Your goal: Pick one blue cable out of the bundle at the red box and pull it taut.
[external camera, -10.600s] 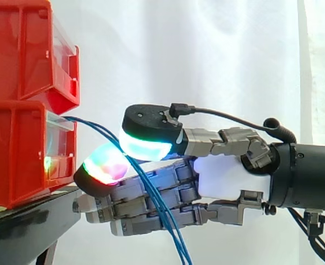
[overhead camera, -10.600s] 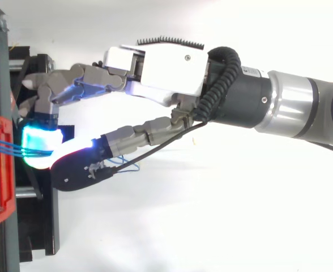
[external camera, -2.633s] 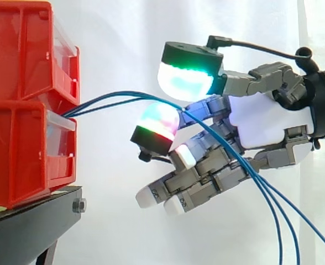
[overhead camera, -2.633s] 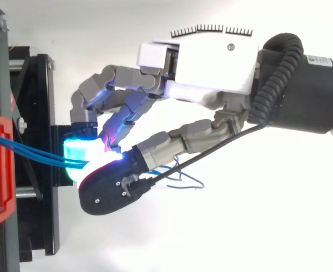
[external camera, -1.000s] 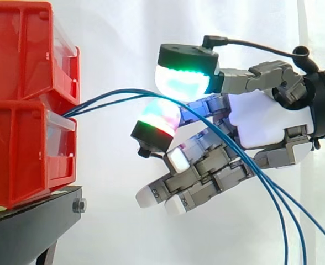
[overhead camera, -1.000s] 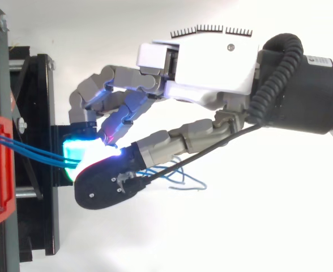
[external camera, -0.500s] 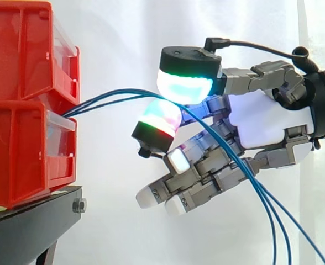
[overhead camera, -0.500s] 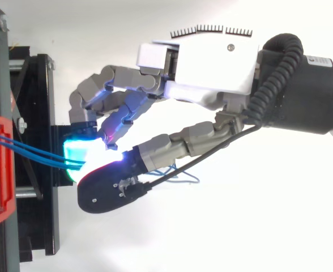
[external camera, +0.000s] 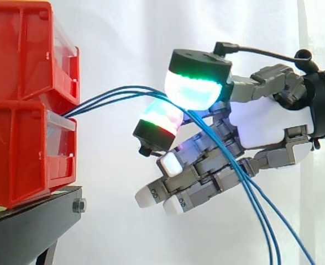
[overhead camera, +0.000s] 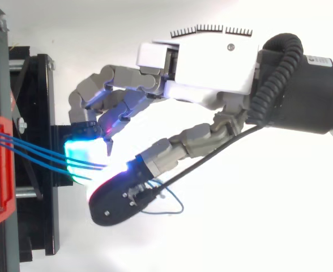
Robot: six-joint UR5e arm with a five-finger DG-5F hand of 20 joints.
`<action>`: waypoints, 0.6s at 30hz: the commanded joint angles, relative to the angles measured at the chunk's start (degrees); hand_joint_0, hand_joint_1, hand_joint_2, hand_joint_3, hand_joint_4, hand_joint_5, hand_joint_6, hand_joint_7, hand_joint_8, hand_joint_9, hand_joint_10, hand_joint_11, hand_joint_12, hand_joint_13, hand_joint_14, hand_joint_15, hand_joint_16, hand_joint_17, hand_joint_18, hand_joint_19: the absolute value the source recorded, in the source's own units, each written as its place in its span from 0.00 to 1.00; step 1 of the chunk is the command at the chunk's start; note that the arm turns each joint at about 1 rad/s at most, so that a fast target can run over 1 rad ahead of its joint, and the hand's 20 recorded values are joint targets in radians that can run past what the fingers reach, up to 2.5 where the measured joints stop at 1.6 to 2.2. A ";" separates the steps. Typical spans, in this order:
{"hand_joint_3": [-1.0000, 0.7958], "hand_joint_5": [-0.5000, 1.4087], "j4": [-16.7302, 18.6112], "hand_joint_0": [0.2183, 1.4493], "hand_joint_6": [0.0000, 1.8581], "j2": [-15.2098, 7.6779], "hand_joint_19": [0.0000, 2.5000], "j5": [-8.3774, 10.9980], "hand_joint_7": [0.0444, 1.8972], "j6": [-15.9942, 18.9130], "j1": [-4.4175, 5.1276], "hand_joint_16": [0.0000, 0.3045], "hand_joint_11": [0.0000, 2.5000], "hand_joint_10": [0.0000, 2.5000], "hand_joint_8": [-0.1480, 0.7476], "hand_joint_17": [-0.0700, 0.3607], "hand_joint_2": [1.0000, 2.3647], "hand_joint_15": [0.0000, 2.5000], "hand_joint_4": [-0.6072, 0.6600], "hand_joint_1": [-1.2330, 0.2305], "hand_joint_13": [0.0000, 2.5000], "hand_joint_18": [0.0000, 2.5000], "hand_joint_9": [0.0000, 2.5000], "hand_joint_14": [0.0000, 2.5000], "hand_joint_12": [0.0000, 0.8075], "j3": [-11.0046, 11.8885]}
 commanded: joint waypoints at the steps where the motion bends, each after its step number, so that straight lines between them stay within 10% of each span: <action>1: 0.28 0.16 -0.07 0.47 0.49 0.00 0.01 0.00 0.54 0.00 -0.07 0.16 0.28 0.01 0.46 0.42 0.00 0.03 0.50 0.16 0.13 0.13 0.27 0.00 0.39 0.02; 13: 0.28 0.16 0.02 0.27 0.49 0.00 0.04 0.00 0.50 -0.17 0.01 0.17 0.30 0.01 0.51 0.43 0.00 0.05 0.57 0.19 0.13 0.13 0.28 0.00 0.41 -0.07; 18: 0.28 0.17 0.02 0.21 0.47 0.00 0.06 0.00 0.48 -0.17 0.01 0.19 0.29 0.01 0.53 0.46 0.00 0.06 0.58 0.37 0.14 0.13 0.30 0.00 0.44 -0.07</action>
